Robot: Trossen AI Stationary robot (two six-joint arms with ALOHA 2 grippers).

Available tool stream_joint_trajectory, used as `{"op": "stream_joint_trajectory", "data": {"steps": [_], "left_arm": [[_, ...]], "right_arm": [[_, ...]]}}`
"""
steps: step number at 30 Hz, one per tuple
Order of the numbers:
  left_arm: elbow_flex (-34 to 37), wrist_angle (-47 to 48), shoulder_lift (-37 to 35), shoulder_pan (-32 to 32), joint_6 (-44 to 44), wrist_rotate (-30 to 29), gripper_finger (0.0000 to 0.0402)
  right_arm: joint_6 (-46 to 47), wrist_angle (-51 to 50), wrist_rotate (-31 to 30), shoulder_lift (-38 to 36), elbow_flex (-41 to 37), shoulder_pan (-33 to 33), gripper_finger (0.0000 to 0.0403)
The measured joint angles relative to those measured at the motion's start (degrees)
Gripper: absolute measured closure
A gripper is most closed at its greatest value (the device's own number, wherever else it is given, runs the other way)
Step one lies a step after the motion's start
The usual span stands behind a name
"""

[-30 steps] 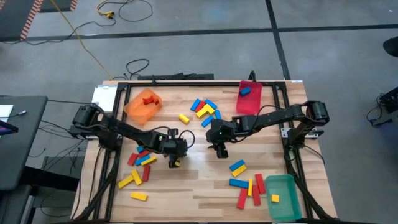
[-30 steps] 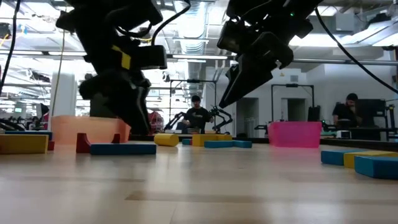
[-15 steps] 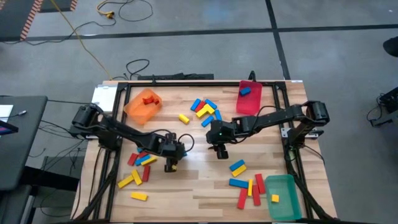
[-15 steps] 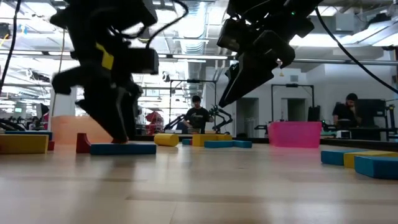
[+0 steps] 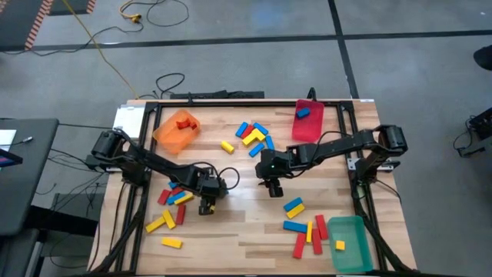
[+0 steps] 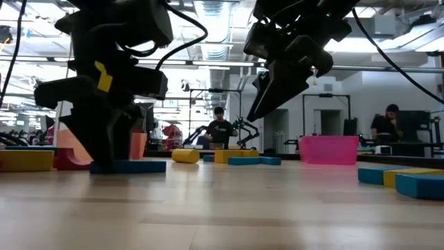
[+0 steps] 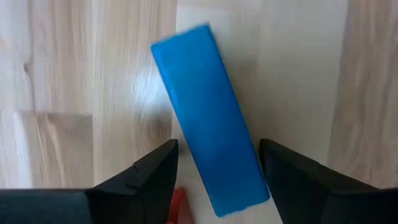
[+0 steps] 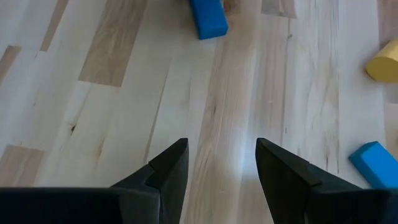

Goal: Sort blocks
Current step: Put the blue block into the red bin

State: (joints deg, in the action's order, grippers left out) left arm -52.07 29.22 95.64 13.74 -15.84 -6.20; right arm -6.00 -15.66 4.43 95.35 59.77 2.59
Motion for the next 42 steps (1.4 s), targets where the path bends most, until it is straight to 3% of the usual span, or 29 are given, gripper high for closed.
{"op": "stream_joint_trajectory", "data": {"steps": [13, 23, 30, 42], "left_arm": [[-0.04, 1.88, 0.0, 1.9, -5.11, -2.16, 0.0184], [-0.06, 1.15, 0.0, 1.84, -1.46, -4.36, 0.0281], [0.0, -3.79, 0.15, -0.09, 4.27, -4.32, 0.0282], [0.02, -21.42, 0.15, -7.65, 14.1, 16.07, 0.0279]], "right_arm": [[0.01, -0.11, 0.0, 0.0, 0.0, 0.01, 0.0203], [-2.0, 0.15, -0.08, 0.0, 0.0, 2.34, 0.0203], [-7.34, 2.09, -4.57, 0.0, 0.0, 8.0, 0.0203], [-16.11, 3.05, -27.29, 0.0, 0.0, 20.13, 0.0203]]}}
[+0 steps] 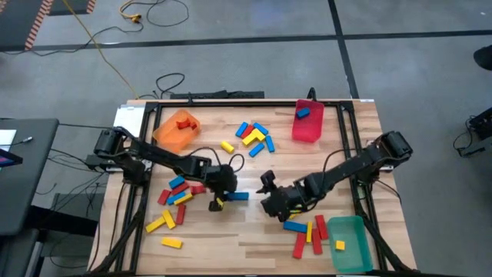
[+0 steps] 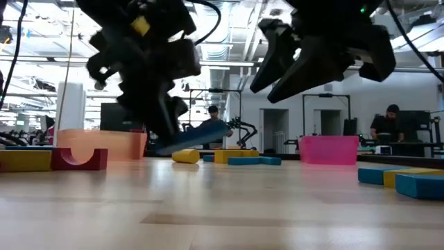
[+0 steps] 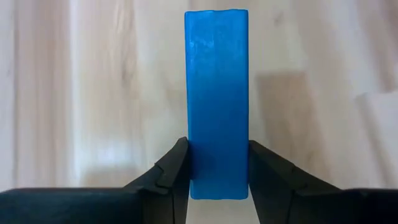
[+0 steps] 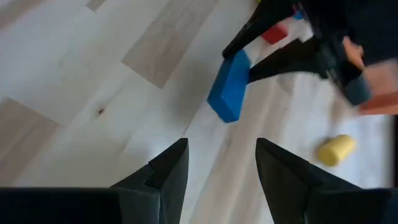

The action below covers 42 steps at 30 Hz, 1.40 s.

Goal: Sort blocks
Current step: Put the blue block into the red bin

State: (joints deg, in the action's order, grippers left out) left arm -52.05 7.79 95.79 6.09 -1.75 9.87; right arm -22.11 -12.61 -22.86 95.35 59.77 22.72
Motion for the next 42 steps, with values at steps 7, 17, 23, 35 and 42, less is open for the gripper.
{"op": "stream_joint_trajectory", "data": {"steps": [7, 17, 23, 35, 42], "left_arm": [[-0.02, -10.21, -0.01, -4.05, 1.32, 14.77, 0.0279], [-0.02, -16.07, -0.04, -5.52, 1.5, 22.13, 0.0279], [-0.02, -16.48, -0.07, -5.52, 1.67, 22.85, 0.0279], [-0.02, -16.83, -0.07, -5.58, 1.7, 23.14, 0.0278], [-0.02, -17.93, -0.1, -6.36, -0.28, 22.91, 0.0244]], "right_arm": [[-2.07, 4.6, -4.93, 0.0, 0.0, 2.96, 0.0203], [-3.96, 8.66, -7.31, -0.03, 0.0, 1.87, 0.0206], [-5.19, 9.85, -5.76, -0.04, 0.0, 1.88, 0.025], [-7.18, 11.53, -4.11, -0.02, 0.0, 2.75, 0.0329], [-4.03, 11.52, -4.18, -0.03, 0.0, 2.34, 0.0331]]}}
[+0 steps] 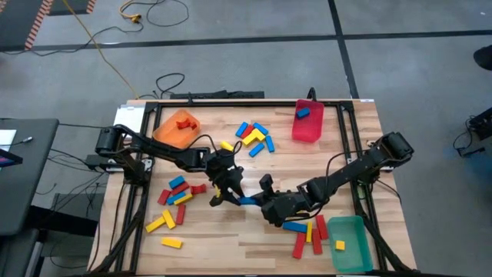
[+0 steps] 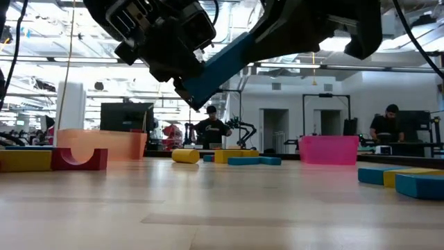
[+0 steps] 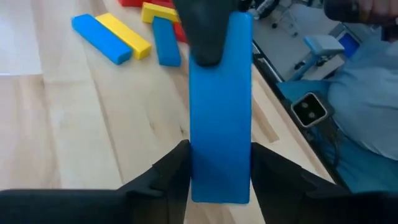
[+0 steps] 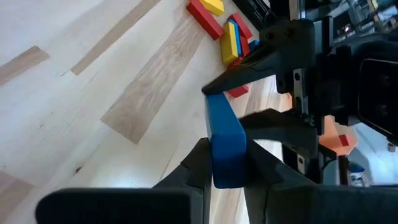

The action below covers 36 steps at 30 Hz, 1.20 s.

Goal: Sort blocks
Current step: Put the blue block into the red bin

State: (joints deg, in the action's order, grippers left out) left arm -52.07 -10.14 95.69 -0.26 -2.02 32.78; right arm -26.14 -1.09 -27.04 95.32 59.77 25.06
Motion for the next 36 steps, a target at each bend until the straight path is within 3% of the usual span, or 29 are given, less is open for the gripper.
{"op": "stream_joint_trajectory", "data": {"steps": [6, 10, 15, 22, 28, 36], "left_arm": [[-0.07, 4.17, -2.0, -1.95, 0.33, -5.01, 0.0206], [-0.07, 8.34, -3.98, -2.72, 2.73, -11.28, 0.0201], [-0.07, 7.89, -5.99, -2.98, 3.98, -14.15, 0.0199], [-0.04, 6.33, -9.52, -2.98, 5.0, -16.19, 0.0199], [-0.07, 5.5, -10.44, -2.96, 4.7, -22.42, 0.0199], [-0.04, 3.73, -10.26, -2.72, 4.5, -23.16, 0.0199]], "right_arm": [[6.98, -4.4, 0.01, -2.43, 0.0, -2.04, 0.0331], [13.1, -9.35, 0.26, -6.67, 0.01, -4.18, 0.0332], [18.7, -13.78, 3.91, -11.09, 0.07, -7.12, 0.0332], [20.35, -16.35, 6.37, -11.64, 0.04, -8.98, 0.0332], [20.33, -15.27, 6.36, -10.7, -0.02, -9.09, 0.0332], [19.17, -12.39, 7.5, -10.61, 0.02, -9.09, 0.0332]]}}
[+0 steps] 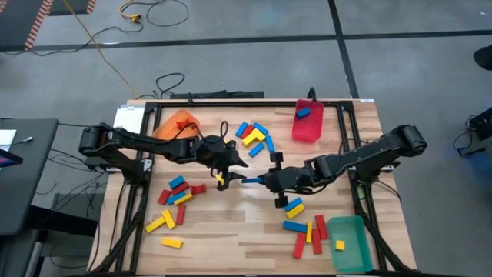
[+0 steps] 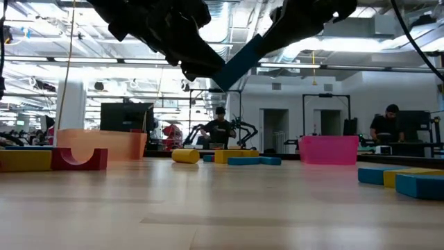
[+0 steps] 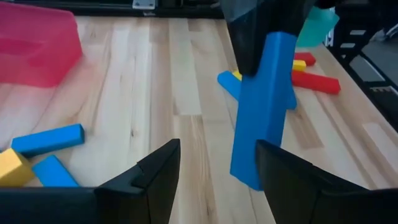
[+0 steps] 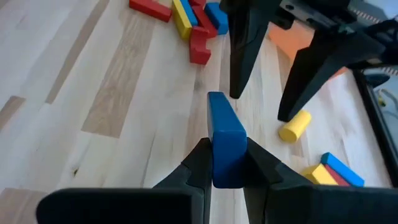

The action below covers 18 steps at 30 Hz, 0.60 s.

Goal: Sort blocks
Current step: Put the blue block into the red bin

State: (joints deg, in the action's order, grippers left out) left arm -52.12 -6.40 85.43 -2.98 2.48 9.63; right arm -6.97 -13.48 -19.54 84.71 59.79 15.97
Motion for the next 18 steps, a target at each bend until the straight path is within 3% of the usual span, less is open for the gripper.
{"op": "stream_joint_trajectory", "data": {"steps": [18], "left_arm": [[0.0, -0.54, 0.0, 0.33, -1.33, -1.33, 0.0205]], "right_arm": [[-0.98, 3.42, 0.12, 0.02, 0.0, 0.0, 0.0332]]}}
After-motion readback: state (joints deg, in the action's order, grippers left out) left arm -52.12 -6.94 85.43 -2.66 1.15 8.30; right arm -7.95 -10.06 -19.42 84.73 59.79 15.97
